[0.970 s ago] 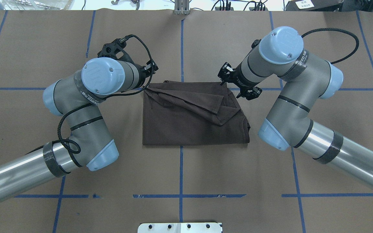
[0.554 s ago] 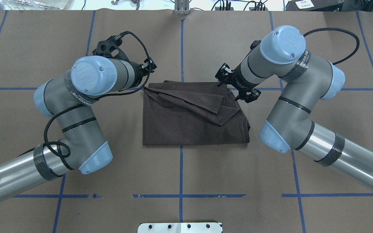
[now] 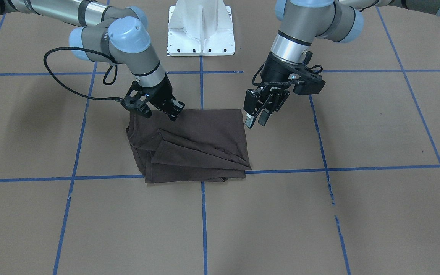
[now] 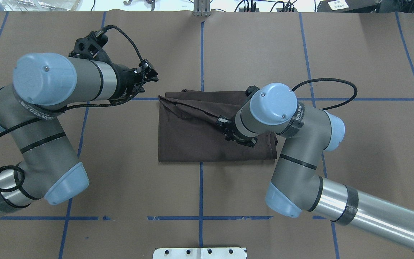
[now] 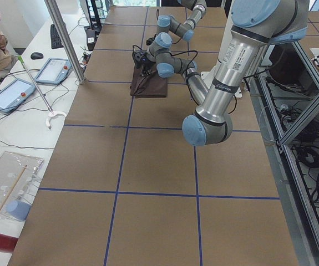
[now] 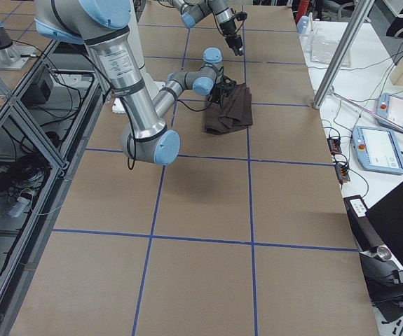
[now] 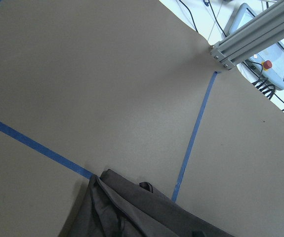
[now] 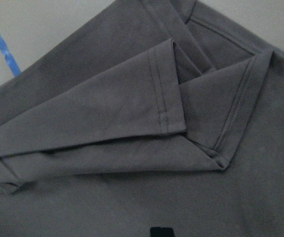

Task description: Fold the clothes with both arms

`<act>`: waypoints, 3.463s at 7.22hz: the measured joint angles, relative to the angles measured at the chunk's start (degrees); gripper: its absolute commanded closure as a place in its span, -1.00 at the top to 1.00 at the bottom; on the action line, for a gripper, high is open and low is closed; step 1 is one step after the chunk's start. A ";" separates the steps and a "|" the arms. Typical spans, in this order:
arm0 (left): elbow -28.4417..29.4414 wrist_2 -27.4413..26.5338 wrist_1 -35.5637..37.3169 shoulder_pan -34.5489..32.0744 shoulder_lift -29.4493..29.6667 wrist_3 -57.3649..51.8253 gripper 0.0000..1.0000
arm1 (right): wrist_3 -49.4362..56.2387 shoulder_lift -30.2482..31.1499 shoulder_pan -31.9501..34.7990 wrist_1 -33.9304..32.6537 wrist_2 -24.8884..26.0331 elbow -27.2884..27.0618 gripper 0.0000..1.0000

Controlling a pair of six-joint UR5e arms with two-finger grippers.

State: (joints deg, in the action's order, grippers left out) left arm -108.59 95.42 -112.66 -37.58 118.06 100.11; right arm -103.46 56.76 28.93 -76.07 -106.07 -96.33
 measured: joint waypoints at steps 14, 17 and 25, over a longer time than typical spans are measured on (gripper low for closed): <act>-1.88 1.16 0.20 -0.09 -0.93 0.70 0.12 | 19.47 -11.28 17.19 5.13 -3.44 27.70 -1.00; -2.10 1.39 1.05 0.27 -1.70 -0.54 0.06 | 26.14 -8.82 23.69 5.30 -9.86 26.62 -1.00; -4.29 25.42 4.70 -33.01 -28.20 -75.51 1.00 | 78.09 20.93 53.64 3.81 -30.47 13.59 1.00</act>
State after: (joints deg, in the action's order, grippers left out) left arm -112.88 120.84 -107.96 -70.60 89.87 24.60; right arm -25.37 77.69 82.57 -72.26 -136.54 -82.74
